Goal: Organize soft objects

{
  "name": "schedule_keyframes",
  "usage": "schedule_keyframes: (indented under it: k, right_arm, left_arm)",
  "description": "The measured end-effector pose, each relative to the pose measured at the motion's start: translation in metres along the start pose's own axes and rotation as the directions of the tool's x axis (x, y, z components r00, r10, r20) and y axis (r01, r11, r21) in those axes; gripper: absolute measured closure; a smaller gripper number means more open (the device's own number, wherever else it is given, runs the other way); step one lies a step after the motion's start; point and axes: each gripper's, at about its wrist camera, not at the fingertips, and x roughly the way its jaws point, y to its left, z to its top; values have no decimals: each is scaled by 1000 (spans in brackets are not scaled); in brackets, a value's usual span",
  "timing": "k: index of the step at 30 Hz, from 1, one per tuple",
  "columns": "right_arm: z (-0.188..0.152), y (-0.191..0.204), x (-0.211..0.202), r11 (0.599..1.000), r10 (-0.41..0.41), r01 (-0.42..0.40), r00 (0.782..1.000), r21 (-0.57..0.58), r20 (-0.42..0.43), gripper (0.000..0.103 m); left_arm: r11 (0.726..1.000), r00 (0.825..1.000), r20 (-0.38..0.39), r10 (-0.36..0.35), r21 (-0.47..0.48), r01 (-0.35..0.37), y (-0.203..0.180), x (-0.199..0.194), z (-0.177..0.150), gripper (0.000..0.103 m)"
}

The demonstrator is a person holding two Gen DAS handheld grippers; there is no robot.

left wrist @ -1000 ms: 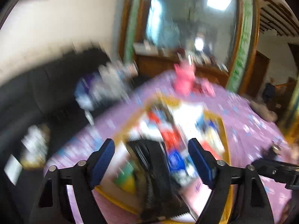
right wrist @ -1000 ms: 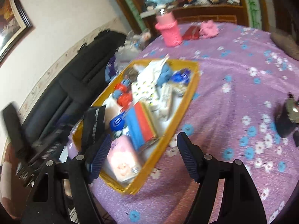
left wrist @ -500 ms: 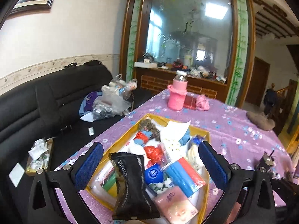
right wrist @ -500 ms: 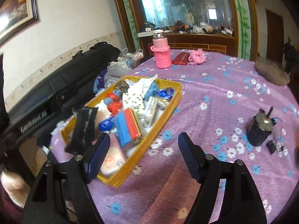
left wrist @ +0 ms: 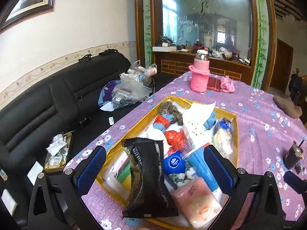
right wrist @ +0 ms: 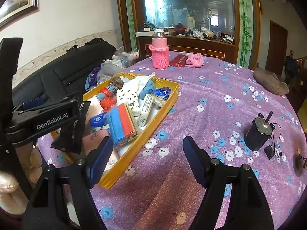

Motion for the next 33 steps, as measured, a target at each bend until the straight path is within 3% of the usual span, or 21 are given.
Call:
schedule_keyframes:
  k: [10, 18, 33]
  right_arm:
    - [-1, 0, 7, 999, -31, 31, 999, 11, -24, 28]
    - [-3, 7, 10, 994, -110, 110, 993, -28, -33, 28]
    - [-3, -17, 14, 982, -180, 183, 982, 44, -65, 28]
  left_arm:
    - [1000, 999, -32, 2, 5, -2, 4, 11, -2, 0]
    - [1000, 998, -57, -16, 3, 17, 5, 13, -8, 0]
    - [998, 994, -101, -46, 36, 50, -13, 7, -15, 0]
